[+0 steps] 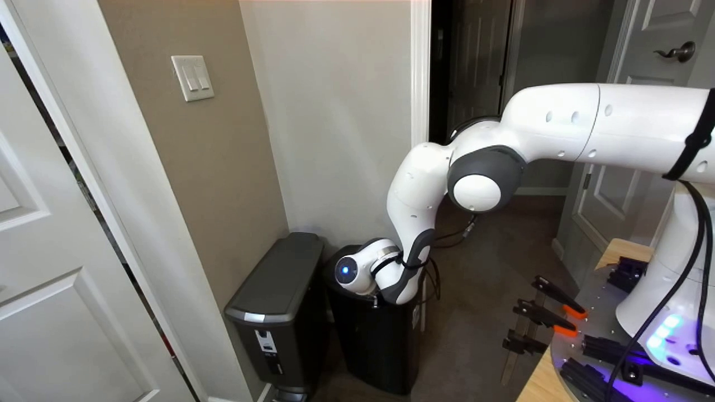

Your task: Lift the black bin lid fully upwards

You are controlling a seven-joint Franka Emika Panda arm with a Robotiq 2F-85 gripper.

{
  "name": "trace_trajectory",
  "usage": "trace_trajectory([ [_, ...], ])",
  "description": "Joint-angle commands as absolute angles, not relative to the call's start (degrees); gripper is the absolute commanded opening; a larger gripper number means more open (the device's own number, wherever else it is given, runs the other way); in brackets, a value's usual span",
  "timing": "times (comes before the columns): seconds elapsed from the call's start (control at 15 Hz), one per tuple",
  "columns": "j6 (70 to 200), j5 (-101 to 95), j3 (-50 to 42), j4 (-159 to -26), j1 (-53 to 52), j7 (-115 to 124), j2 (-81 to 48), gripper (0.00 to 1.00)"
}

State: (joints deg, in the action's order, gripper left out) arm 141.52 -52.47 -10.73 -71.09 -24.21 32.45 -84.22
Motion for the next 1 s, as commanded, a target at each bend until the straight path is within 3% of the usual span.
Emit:
trace_trajectory([
  [0.0, 141.18, -53.54, -12.44, -77.95, -26.63, 36.82, -78.94, 1.0],
  [0.93, 136.09, -55.63, -14.38, -92.87, -32.12, 47.24, -66.12, 1.0],
])
